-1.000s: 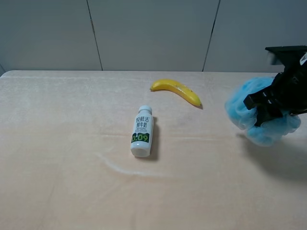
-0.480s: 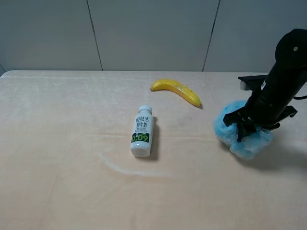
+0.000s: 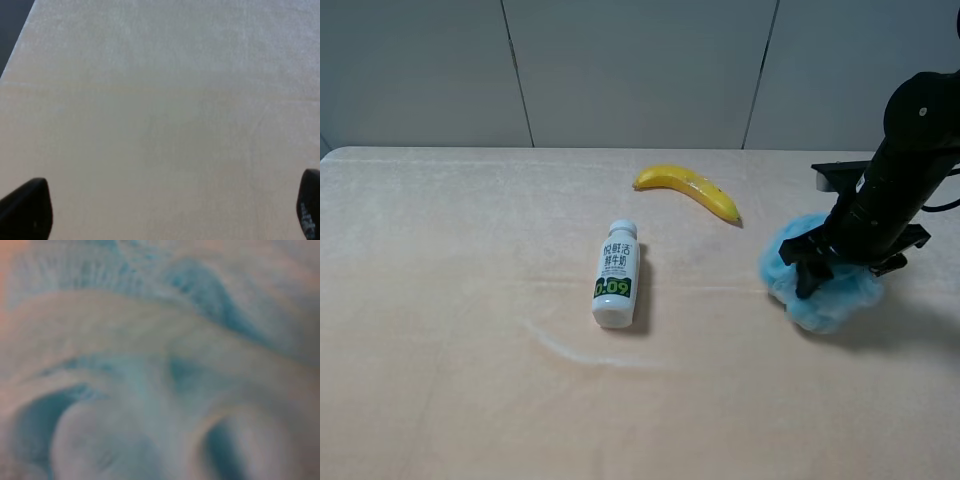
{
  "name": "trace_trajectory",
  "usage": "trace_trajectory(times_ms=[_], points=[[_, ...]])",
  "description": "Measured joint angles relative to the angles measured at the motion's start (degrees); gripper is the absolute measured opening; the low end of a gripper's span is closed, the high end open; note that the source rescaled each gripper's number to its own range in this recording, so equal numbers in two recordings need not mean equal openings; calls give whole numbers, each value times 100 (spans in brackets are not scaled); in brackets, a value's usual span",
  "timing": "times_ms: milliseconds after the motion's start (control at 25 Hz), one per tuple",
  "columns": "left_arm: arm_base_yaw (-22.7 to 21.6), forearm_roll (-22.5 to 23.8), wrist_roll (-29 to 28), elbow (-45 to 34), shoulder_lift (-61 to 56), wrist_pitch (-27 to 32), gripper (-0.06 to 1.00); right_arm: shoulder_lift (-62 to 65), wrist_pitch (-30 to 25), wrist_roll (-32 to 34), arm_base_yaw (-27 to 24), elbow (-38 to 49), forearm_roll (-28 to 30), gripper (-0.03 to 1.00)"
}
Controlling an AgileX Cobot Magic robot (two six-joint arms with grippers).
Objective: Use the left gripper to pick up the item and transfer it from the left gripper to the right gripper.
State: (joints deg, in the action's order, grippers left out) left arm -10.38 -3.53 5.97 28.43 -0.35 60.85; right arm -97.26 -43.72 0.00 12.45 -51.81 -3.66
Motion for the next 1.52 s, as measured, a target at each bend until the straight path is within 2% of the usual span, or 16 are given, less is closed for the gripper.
trace_trajectory(times_ms=[40, 80, 200, 360, 800, 1320, 1520], points=[[0, 0, 7, 0, 0, 0, 97, 0, -6, 0, 0, 0, 0, 84], [0, 0, 7, 0, 0, 0, 97, 0, -6, 31, 0, 0, 0, 90], [0, 0, 7, 0, 0, 0, 97, 0, -6, 58, 0, 0, 0, 98], [0, 0, 7, 0, 0, 0, 97, 0, -91, 63, 0, -17, 0, 100], [0, 0, 7, 0, 0, 0, 97, 749, -1406, 65, 0, -777, 0, 100], [0, 0, 7, 0, 0, 0, 97, 2948, -2388, 65, 0, -836, -4, 100], [0, 0, 7, 0, 0, 0, 97, 3761, -2538, 65, 0, -836, -4, 100]])
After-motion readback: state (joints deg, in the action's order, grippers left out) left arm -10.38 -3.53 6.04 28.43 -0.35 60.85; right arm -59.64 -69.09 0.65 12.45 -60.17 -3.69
